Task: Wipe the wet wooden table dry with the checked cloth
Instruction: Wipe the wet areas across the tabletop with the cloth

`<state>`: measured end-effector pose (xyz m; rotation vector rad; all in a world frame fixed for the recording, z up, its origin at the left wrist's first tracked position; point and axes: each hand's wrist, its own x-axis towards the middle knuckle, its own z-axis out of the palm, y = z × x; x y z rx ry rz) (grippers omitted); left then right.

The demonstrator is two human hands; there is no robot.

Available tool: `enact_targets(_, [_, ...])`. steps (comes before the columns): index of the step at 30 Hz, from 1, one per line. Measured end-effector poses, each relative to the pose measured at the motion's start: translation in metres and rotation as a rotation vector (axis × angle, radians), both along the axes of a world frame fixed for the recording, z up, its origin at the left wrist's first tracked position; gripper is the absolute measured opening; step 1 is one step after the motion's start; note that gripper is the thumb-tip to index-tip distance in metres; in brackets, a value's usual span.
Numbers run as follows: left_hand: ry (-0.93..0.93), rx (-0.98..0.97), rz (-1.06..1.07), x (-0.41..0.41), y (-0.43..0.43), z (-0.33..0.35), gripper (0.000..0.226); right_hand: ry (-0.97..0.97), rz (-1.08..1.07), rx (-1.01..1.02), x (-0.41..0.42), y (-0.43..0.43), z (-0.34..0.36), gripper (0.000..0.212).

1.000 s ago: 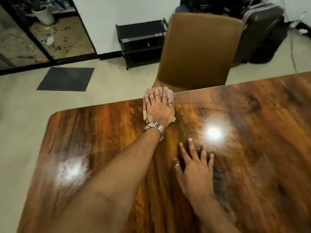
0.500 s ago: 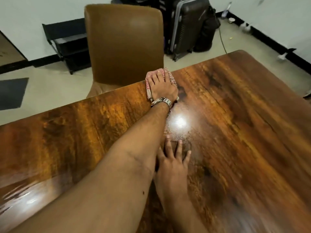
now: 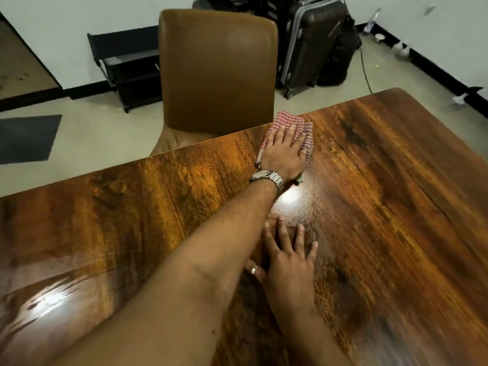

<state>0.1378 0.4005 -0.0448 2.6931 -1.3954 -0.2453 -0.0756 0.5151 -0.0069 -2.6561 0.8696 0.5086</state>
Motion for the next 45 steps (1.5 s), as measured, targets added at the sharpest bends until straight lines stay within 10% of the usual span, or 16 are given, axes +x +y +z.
enact_targets(7, [0.007,-0.002,0.327,0.071,0.163,-0.005,0.062,-0.038,0.009,-0.034,-0.003,0.003,-0.004,0.092])
enact_targets(12, [-0.012,0.017,0.449,0.038,0.247,-0.004,0.060,-0.108,-0.031,0.050,-0.027,-0.006,0.016,0.061])
enact_targets(30, [0.178,-0.039,0.049,-0.265,0.126,0.009,0.061,-0.383,-0.230,0.063,-0.150,-0.016,0.036,0.047])
enact_targets(45, [0.030,-0.003,0.690,-0.127,0.573,0.010,0.056,-0.044,0.105,-0.009,-0.072,0.168,0.014,0.049])
